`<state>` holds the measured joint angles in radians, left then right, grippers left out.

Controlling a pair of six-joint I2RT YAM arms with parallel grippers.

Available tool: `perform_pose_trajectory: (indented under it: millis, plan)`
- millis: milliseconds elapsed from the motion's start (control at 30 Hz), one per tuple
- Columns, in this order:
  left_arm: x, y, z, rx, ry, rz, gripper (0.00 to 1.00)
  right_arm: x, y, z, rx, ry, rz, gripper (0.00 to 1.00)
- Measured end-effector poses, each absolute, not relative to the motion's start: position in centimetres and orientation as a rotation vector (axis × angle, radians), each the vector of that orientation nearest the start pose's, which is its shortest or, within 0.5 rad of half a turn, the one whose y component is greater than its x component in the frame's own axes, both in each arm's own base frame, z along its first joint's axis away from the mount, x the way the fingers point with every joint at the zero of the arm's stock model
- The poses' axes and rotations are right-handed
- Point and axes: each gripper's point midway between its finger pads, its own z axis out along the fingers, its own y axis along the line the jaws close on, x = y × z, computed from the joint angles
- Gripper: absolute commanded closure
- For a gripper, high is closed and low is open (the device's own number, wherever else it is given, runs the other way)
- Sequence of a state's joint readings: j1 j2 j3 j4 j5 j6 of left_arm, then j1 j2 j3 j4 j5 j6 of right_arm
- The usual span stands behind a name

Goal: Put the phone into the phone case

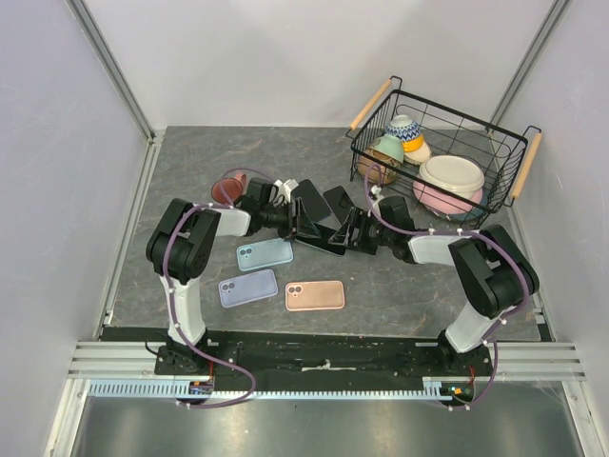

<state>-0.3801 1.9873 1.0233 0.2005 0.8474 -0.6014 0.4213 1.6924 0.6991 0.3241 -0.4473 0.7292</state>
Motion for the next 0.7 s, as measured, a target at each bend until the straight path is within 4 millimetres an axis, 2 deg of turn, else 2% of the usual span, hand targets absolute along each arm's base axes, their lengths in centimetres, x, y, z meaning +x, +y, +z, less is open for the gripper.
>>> perform_pose_trajectory:
  millis: [33, 200, 233, 267, 367, 533, 700]
  plan:
    - [32.9, -29.3, 4.3, 0.200, 2.468, -1.458, 0.57, 31.3, 25.0, 4.2, 0.108, 2.408, 1.084, 0.19]
    - [32.0, -29.6, 3.8, 0.194, 2.494, -1.468, 0.83, 30.5, 24.5, 4.2, 0.109, 2.429, 1.058, 0.19]
    - [31.7, -29.7, 4.1, 0.194, 2.495, -1.492, 0.95, 30.4, 24.4, 4.2, 0.108, 2.431, 1.052, 0.19]
    - [31.6, -29.9, 4.5, 0.201, 2.485, -1.517, 0.98, 30.2, 24.3, 4.2, 0.107, 2.433, 1.049, 0.19]
    - [31.5, -30.3, 5.4, 0.222, 2.461, -1.543, 0.98, 29.8, 24.0, 4.2, 0.107, 2.438, 1.040, 0.18]
    - [31.4, -30.2, 5.7, 0.214, 2.473, -1.520, 0.98, 29.2, 23.6, 5.0, 0.104, 2.434, 1.031, 0.16]
    - [31.3, -29.4, 7.3, 0.196, 2.480, -1.397, 0.98, 29.1, 23.5, 8.2, 0.078, 2.359, 1.048, 0.11]
